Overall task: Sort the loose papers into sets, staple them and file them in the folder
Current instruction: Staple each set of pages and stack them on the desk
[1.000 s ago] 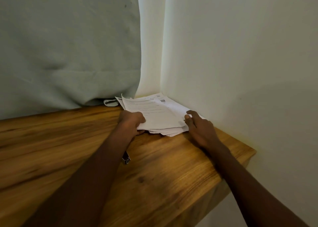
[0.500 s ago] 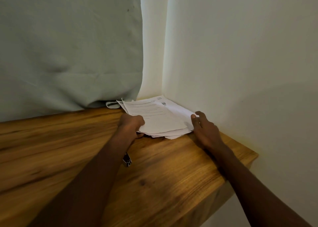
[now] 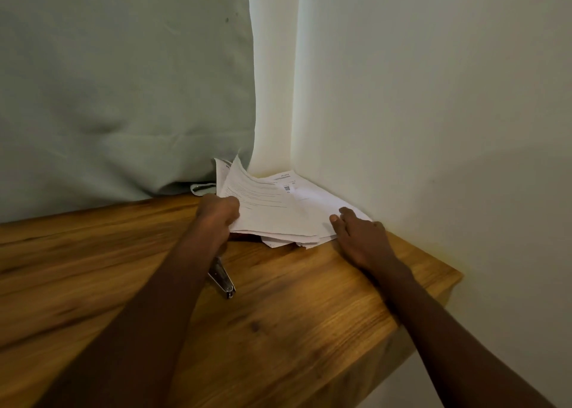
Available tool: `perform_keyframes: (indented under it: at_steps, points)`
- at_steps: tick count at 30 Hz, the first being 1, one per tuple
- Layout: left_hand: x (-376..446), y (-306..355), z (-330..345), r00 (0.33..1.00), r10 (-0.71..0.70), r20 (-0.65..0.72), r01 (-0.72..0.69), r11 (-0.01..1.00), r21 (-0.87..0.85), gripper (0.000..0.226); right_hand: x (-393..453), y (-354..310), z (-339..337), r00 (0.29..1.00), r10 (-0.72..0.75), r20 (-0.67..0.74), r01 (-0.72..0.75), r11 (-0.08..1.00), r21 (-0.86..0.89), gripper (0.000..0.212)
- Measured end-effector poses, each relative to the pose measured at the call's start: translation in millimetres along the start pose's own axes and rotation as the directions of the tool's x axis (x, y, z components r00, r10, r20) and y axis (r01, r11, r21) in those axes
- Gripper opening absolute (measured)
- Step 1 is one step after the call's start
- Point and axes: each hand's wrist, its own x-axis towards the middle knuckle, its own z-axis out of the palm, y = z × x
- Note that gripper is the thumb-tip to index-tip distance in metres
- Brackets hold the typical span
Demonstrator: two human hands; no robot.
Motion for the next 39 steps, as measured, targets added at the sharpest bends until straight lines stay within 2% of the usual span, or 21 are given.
perform_keyframes:
  at_steps: [2,7,13,18,22,25,28,31,35,37,39]
  points:
    - [7,-3,-9,1.000,-0.010,-0.015,0.010,1.000,0.009,0.041,-1,0,-2,1.000,-0.029,-0.007,0.029,1.000,-0.002,0.050]
    - [15,-19,-23,0.996,-0.091,0.023,0.091,0.996,-0.012,0.038,-7,-3,-8,0.996,-0.083,-0.034,0.087,0.988,0.130,0.042]
    - [11,-14,-16,0.979,-0.110,0.172,0.144,0.969,-0.201,0.038,-6,1,-6,0.988,-0.153,0.030,0.146,0.975,0.166,0.038]
    - [7,-10,-8,0.976,-0.093,0.196,0.120,0.984,-0.129,0.046,-4,7,-4,0.982,-0.176,0.070,0.151,0.950,0.274,0.043]
    - [9,-14,-17,0.985,-0.093,0.147,0.114,0.984,-0.135,0.043,-1,7,1,0.993,-0.097,0.062,0.087,0.985,0.149,0.044]
    - [14,-11,-27,0.993,-0.064,0.097,0.081,0.979,-0.188,0.047,0,5,3,1.000,-0.012,0.013,0.012,1.000,0.021,0.053]
    - [12,-9,-30,0.975,-0.114,0.192,0.142,0.981,-0.135,0.034,1,4,4,0.999,0.053,-0.008,-0.053,0.998,-0.032,0.062]
    - [11,-11,-27,0.961,-0.145,0.236,0.170,0.981,-0.090,0.030,2,4,4,0.999,0.049,0.015,-0.048,0.997,-0.054,0.062]
    - [13,-16,-22,0.967,-0.142,0.212,0.180,0.968,-0.175,0.017,1,5,3,1.000,0.004,-0.023,-0.005,0.998,-0.069,0.053]
    - [15,-20,-21,0.969,-0.156,0.193,0.199,0.952,-0.232,0.023,0,5,3,0.998,-0.047,-0.046,0.044,0.996,-0.072,0.046]
    - [17,-23,-21,0.965,-0.168,0.202,0.227,0.920,-0.318,0.038,-1,5,2,0.995,-0.076,-0.057,0.074,0.997,-0.039,0.044]
